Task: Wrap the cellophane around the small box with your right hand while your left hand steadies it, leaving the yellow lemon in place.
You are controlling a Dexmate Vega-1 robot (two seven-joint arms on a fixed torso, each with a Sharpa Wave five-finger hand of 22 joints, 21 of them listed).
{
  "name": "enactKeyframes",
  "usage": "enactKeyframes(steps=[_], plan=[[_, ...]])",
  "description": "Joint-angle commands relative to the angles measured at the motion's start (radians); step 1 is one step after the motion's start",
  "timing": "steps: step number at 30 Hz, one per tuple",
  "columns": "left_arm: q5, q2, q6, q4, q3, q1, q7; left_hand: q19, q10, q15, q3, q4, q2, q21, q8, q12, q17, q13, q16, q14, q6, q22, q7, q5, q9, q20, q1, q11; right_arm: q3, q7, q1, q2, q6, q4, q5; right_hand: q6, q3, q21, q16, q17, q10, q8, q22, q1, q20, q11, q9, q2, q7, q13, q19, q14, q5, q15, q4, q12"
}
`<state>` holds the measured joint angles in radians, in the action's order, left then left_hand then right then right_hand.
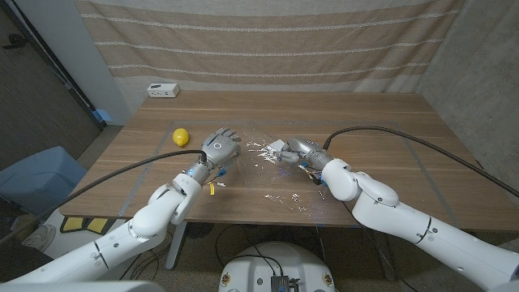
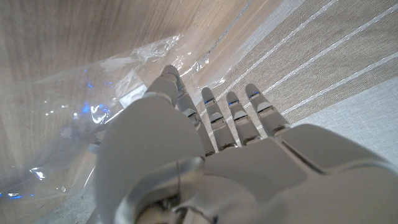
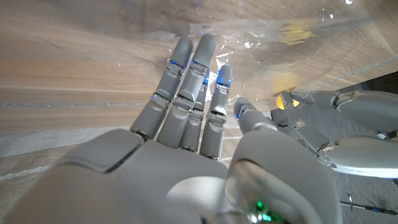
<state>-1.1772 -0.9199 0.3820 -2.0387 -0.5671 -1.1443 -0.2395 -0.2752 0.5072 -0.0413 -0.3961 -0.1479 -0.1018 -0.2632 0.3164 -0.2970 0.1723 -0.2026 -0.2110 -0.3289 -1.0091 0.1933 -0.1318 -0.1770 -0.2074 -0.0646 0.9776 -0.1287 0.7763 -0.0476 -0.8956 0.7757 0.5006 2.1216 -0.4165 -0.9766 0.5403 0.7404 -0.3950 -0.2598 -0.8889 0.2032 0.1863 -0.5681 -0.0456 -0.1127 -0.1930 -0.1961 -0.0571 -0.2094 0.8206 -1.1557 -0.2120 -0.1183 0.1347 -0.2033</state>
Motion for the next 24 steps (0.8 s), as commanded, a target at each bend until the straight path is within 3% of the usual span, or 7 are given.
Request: enactKeyframes(steps=[1, 12, 24], plan=[[0.061, 0.011, -0.005, -0.015, 0.003, 0.004, -0.066, -0.002, 0.007, -0.105, 0.008, 0.002, -0.011, -0.005, -0.002, 0.005, 0.003, -0.003, 0.002, -0.011, -0.003, 0.004, 0.003, 0.007, -0.003, 0.002, 0.003, -0.001, 0.005, -0.077, 0.028, 0.006, -0.015, -0.020, 0.067, 0.009, 0.023, -0.008, 0.027, -0.002, 0.010, -0.002, 0.004, -0.017, 0.016, -0.001, -0.006, -0.001, 0.001, -0.001, -0.041, 0.070, -0.004, 0.021, -0.010, 0.003], [0.212, 0.084, -0.088, 0.015, 0.025, 0.008, -0.270, -0.005, 0.054, -0.112, 0.018, -0.001, -0.019, -0.006, -0.001, -0.003, 0.004, -0.005, -0.003, -0.047, -0.016, 0.005, 0.012, 0.006, -0.005, -0.005, 0.010, -0.008, 0.009, -0.055, 0.023, 0.011, -0.016, -0.017, 0.075, 0.018, 0.025, -0.009, 0.030, -0.012, 0.024, -0.004, 0.004, -0.010, 0.028, -0.004, -0.007, 0.003, -0.006, -0.003, -0.060, 0.098, 0.000, 0.034, -0.024, 0.007], [0.239, 0.171, -0.135, 0.122, -0.036, 0.118, -0.344, -0.023, 0.076, -0.119, 0.019, 0.001, -0.022, -0.014, -0.001, -0.005, 0.003, -0.008, -0.003, -0.071, -0.024, 0.007, 0.015, 0.005, -0.006, -0.010, 0.007, -0.012, -0.008, -0.027, 0.002, 0.025, -0.019, 0.000, 0.092, 0.023, 0.024, -0.009, 0.027, -0.023, 0.027, -0.004, 0.003, -0.008, 0.036, -0.011, -0.007, 0.008, -0.008, -0.003, -0.071, 0.115, 0.004, 0.042, -0.027, 0.006]])
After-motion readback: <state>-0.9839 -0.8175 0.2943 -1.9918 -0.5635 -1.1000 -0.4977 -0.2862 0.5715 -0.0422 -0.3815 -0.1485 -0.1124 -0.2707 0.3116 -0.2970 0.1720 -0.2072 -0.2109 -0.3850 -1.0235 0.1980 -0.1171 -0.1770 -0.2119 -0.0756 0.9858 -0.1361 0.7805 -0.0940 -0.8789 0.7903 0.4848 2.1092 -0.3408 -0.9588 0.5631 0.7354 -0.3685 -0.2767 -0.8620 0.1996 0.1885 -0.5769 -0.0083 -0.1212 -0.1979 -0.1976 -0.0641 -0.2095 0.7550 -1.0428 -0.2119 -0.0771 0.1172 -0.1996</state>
